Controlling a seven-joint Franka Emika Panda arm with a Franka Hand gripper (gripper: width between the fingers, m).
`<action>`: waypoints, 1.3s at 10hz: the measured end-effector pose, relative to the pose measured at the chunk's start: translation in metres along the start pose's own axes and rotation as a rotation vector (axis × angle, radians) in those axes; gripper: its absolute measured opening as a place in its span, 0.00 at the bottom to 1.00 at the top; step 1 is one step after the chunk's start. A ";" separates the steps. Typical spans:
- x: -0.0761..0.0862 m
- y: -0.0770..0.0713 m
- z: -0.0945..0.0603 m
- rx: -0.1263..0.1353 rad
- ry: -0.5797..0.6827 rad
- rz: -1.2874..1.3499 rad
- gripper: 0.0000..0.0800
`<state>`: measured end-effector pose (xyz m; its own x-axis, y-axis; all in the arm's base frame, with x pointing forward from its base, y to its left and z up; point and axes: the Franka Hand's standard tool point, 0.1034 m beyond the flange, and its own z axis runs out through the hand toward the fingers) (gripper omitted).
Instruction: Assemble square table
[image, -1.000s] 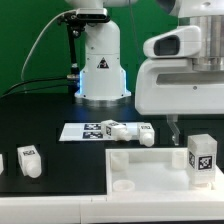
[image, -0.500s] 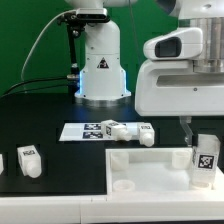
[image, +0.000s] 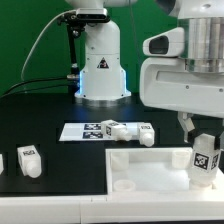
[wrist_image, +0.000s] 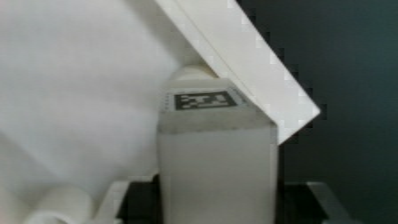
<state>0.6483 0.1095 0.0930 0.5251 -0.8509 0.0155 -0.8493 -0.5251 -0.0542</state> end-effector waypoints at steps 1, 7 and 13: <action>0.001 0.001 0.000 0.007 -0.009 0.177 0.35; -0.001 -0.004 0.001 0.047 0.001 0.137 0.58; 0.002 -0.004 0.003 0.038 0.038 -0.686 0.81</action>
Offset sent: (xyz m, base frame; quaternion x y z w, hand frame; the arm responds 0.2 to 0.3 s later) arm 0.0115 -0.0041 0.0010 0.0377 -0.0048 0.1353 0.9901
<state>0.6529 0.1096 0.0906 0.9406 -0.3264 0.0938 -0.3225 -0.9450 -0.0545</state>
